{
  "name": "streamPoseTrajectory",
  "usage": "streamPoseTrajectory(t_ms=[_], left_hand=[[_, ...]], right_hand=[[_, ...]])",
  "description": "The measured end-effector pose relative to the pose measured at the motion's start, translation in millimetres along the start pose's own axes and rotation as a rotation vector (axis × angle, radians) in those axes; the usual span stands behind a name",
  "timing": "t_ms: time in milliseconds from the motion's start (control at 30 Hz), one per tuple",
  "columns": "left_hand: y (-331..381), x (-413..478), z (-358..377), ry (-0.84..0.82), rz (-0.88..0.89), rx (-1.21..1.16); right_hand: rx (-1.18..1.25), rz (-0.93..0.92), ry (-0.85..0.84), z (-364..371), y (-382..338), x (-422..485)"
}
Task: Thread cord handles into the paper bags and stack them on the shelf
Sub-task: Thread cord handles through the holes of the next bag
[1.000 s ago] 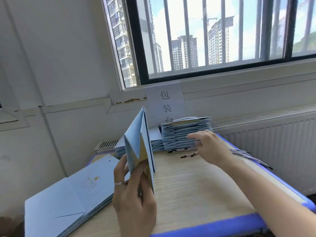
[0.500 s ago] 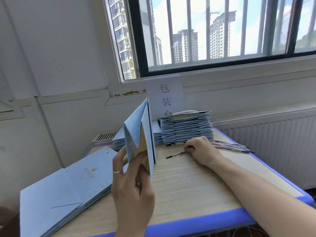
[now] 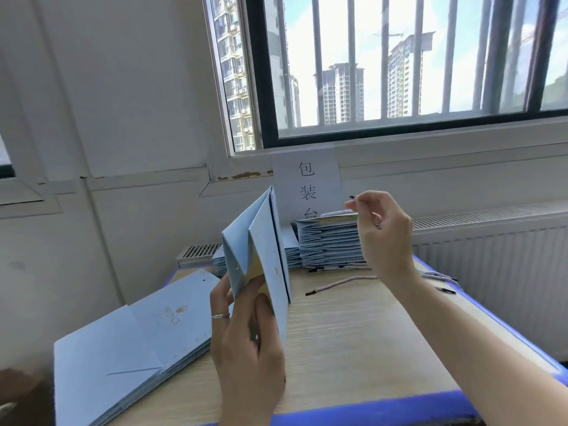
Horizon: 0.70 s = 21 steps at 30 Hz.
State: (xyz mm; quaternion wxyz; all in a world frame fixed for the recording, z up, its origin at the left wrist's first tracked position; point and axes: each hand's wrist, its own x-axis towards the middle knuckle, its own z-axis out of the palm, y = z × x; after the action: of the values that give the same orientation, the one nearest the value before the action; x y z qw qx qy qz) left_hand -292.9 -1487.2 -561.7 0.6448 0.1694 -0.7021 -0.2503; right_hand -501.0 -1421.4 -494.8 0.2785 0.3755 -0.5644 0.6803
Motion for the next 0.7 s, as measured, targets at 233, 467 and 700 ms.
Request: streamPoseTrajectory(t_ms=[233, 467, 700], left_hand=[[-3, 1, 1, -0.012, -0.029, 0.002], [-8, 3, 3, -0.031, -0.049, -0.049], [-13, 5, 7, -0.042, 0.001, -0.073]], right_hand=[[0.162, -0.042, -0.116, 8, -17, -69], [0.222, -0.143, -0.280, 14, -30, -78], [0.183, -0.274, -0.346, 21, -41, -85]])
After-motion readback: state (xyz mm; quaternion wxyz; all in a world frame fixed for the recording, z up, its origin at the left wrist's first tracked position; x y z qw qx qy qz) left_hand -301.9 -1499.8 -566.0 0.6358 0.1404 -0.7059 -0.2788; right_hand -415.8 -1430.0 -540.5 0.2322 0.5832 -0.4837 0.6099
